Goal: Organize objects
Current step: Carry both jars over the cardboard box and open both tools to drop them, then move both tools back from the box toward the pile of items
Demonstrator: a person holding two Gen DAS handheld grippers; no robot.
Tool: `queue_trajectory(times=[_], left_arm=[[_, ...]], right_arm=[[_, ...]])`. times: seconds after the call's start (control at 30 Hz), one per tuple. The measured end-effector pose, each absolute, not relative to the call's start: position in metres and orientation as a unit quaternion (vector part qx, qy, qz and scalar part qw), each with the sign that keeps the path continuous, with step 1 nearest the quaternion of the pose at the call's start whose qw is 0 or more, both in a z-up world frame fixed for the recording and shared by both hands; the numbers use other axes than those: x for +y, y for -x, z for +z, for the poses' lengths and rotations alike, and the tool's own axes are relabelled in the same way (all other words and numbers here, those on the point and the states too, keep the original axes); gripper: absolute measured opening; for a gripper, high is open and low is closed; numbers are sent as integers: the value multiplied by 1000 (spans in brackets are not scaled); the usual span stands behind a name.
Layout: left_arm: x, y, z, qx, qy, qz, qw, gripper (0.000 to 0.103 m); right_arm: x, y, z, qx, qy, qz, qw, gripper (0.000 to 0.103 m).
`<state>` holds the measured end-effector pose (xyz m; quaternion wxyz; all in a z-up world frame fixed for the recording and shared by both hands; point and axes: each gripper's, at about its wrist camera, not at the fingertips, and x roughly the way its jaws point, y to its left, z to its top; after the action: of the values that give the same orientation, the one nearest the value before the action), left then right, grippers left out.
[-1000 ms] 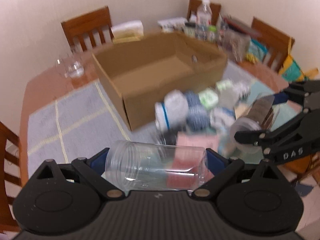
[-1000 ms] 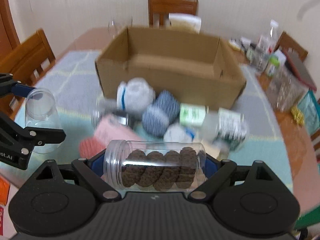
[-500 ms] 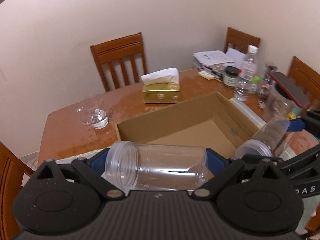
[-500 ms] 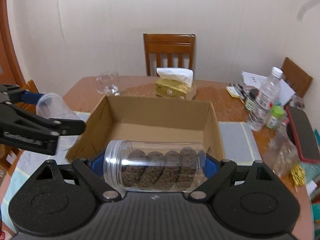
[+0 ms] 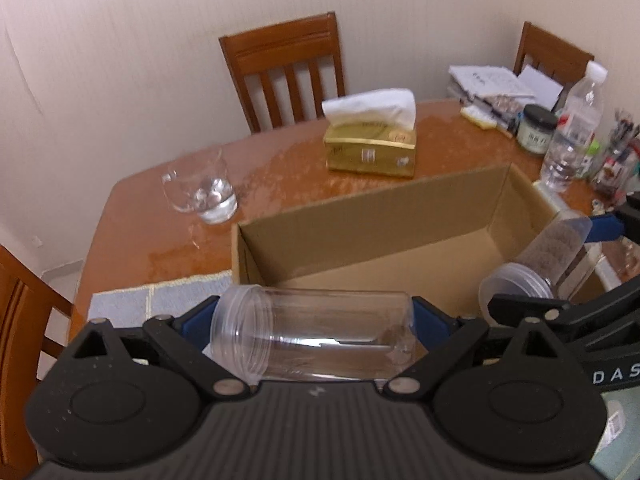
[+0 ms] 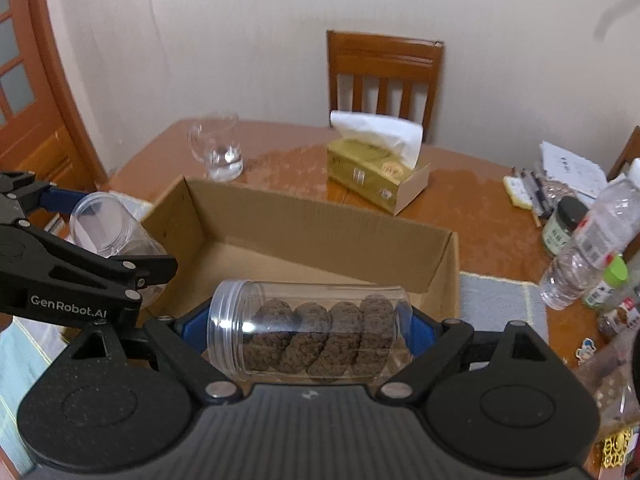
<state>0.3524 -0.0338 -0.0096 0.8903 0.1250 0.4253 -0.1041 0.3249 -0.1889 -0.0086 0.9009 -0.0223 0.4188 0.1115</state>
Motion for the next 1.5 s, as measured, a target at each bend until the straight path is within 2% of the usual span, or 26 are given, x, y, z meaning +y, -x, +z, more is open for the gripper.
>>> queue_trajectory(times=[0.43, 0.63, 0.77, 0.87, 1.2, 1.5], left_arm=[[-40, -365, -45, 456, -109, -96, 878, 98], [-40, -365, -37, 441, -115, -89, 885, 100], [-38, -364, -26, 430, -105, -92, 892, 101], [-37, -360, -16, 424, -103, -95, 895, 101], [-20, -302, 18, 388, -78, -128, 910, 102], [1, -225, 9, 384, -95, -181, 900, 102]], right_arm=[[-190, -339, -51, 467, 31, 139, 873, 94], [-191, -341, -55, 472, 31, 140, 870, 95], [-192, -343, -52, 466, 32, 134, 874, 103], [-195, -343, -46, 458, 27, 129, 879, 103], [-199, -306, -13, 412, 34, 111, 904, 103], [-193, -236, -4, 391, 10, 89, 916, 103]])
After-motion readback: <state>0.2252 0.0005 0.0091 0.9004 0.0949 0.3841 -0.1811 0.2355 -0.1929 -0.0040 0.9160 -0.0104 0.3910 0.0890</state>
